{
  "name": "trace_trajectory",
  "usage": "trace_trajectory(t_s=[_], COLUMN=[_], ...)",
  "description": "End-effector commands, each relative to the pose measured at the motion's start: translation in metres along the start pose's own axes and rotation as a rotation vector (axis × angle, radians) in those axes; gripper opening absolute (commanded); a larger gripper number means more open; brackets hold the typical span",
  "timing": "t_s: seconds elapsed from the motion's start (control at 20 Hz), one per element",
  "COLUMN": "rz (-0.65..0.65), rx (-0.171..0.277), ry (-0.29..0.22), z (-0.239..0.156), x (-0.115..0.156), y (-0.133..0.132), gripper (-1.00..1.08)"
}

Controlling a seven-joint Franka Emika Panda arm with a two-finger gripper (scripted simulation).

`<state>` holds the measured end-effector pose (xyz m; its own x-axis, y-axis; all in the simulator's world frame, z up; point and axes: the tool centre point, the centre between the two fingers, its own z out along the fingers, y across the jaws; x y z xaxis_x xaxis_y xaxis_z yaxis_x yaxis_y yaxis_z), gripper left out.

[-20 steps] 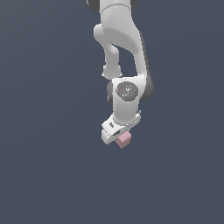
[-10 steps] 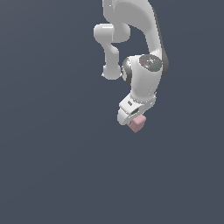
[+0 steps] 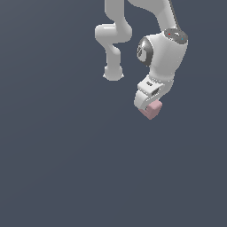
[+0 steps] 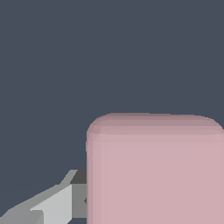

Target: Pick up the object and move it to a goal position.

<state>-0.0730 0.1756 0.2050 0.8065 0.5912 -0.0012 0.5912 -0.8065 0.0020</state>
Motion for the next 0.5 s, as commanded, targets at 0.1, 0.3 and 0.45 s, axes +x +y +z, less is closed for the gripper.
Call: trace_trajectory(t_s=[0.1,0.3,0.45], rz=[0.001,0.001,0.002], rx=[0.000,0.001,0.002], ry=[0.000,0.000,0.001], z=[-0.016,-0.022,-0.023], x=[-0.001,-0.001,0.000], y=[-0.023,-0.032,-0.032], gripper=[-1.00,-1.00,-1.00])
